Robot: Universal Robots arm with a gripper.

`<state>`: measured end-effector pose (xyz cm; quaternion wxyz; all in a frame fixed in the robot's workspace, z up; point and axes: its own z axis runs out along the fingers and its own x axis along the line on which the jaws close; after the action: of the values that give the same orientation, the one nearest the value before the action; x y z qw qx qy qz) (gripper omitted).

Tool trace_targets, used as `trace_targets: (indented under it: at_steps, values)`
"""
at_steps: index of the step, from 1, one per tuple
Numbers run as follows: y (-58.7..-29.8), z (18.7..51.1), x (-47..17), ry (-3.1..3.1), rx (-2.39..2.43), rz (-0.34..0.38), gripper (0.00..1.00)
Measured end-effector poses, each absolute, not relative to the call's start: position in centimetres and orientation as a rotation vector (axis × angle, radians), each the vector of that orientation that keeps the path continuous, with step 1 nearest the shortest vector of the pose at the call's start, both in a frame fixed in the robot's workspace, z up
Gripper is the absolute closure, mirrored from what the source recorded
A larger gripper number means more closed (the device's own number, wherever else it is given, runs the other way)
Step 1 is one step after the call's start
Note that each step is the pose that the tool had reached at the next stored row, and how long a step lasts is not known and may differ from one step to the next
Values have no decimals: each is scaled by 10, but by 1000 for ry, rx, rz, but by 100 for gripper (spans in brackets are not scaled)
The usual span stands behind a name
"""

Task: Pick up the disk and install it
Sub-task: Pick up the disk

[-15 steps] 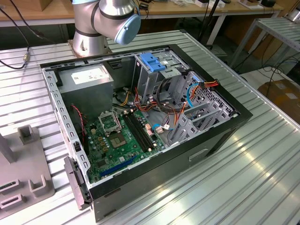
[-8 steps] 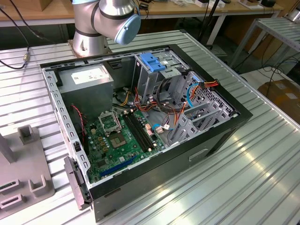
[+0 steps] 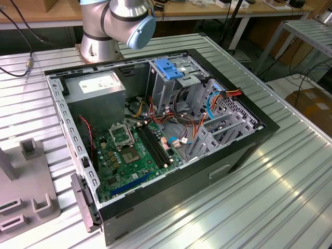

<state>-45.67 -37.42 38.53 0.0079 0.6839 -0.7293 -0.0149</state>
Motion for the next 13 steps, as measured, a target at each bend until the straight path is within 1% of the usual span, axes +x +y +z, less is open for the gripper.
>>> trace_targets:
  at_steps: [6,7,9,10,13]
  values:
    - [-374,378,-456,-2277,2141,-24,89]
    - [-374,376,-456,-2277,2141,-23,83]
    - [-374,374,-455,-2277,2140,-22,81]
    - [-374,373,-455,-2276,2139,-20,75]
    - [-374,370,-455,-2273,2136,-9,74]
